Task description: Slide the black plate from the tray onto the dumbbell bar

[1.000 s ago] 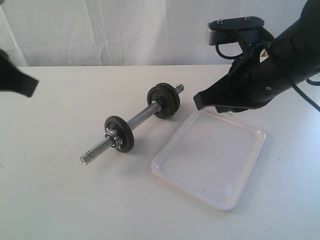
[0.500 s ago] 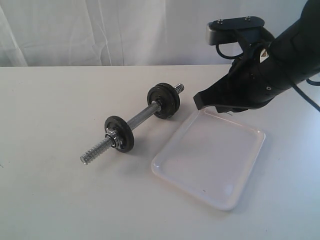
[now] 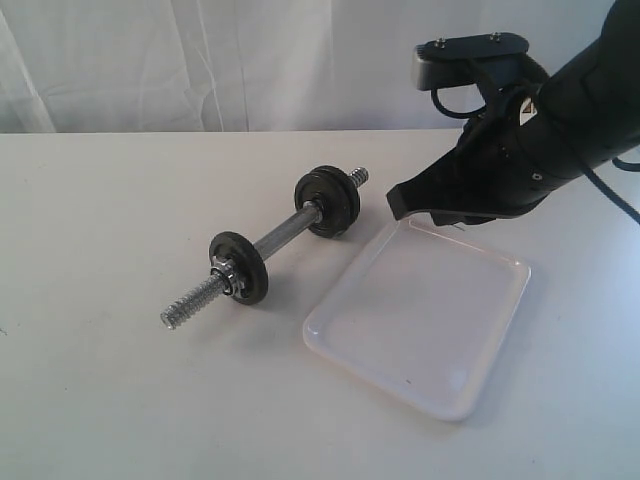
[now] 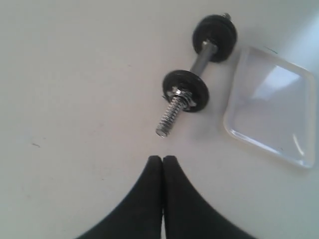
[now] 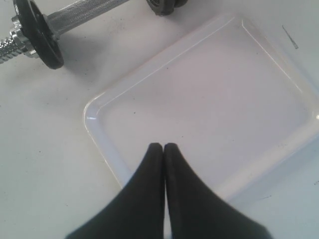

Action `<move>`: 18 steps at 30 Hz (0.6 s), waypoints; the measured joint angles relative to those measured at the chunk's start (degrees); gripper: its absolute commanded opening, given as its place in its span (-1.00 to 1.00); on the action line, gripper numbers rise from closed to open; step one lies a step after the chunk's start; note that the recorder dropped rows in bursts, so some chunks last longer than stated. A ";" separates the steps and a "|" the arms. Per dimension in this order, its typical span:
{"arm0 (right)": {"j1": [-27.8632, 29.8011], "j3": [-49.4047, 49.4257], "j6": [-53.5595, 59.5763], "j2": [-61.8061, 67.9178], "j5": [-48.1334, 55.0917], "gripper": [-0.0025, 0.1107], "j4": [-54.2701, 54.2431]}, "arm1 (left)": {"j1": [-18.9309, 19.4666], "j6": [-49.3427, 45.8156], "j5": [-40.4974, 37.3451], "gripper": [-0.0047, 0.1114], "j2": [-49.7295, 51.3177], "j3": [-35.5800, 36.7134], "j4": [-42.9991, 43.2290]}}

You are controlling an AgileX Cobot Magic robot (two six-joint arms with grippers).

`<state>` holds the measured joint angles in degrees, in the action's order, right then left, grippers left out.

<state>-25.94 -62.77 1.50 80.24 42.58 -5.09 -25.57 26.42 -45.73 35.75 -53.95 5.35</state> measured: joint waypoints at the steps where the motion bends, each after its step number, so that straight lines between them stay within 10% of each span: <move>1: 0.00 0.00 0.00 0.00 0.00 -0.96 0.00 | 2.29 0.00 0.00 -0.92 -0.91 0.00 0.00; 18: 0.00 0.00 0.00 0.00 0.00 -0.96 0.00 | 24.49 0.00 -0.39 -0.92 -26.42 0.08 0.14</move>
<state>-25.94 -62.77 1.50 80.24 42.58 -5.09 -1.08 26.42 -46.12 9.33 -53.86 5.49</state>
